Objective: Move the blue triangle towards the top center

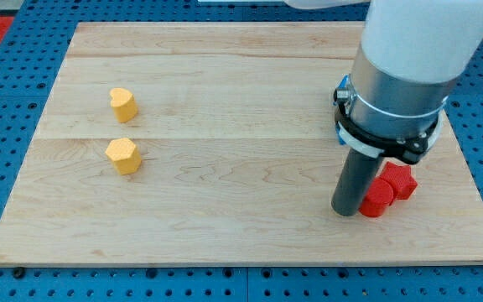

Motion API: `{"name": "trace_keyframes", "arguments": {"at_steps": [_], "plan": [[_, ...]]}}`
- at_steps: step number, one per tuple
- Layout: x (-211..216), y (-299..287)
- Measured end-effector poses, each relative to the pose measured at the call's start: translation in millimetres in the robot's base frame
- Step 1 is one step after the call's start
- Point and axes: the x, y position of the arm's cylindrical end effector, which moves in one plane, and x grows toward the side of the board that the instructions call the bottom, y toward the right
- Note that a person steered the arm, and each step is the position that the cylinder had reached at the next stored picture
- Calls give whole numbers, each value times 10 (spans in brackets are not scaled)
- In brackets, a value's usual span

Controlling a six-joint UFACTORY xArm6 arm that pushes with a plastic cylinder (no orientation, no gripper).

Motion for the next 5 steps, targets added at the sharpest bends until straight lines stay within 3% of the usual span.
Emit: {"name": "trace_keyframes", "arguments": {"at_steps": [2, 5], "plan": [[-421, 90], [-857, 748]]}}
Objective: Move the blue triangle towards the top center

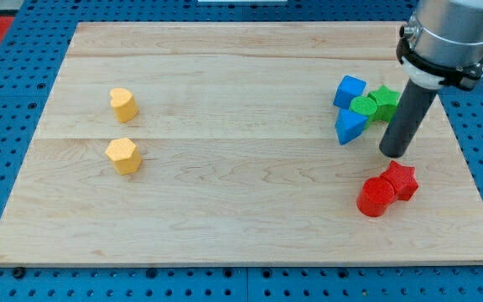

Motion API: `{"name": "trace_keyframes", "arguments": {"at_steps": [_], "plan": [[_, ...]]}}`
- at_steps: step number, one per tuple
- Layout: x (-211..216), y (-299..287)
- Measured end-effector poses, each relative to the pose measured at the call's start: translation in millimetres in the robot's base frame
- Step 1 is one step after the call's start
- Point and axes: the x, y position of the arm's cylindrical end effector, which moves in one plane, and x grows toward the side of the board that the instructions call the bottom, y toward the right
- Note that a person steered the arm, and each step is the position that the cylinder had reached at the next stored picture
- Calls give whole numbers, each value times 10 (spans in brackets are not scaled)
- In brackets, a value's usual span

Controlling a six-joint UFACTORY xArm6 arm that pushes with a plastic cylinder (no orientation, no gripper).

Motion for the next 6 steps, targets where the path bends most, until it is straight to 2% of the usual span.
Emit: {"name": "trace_keyframes", "arguments": {"at_steps": [2, 4, 6], "plan": [[-310, -373], [-473, -1199], [-972, -1125]]}}
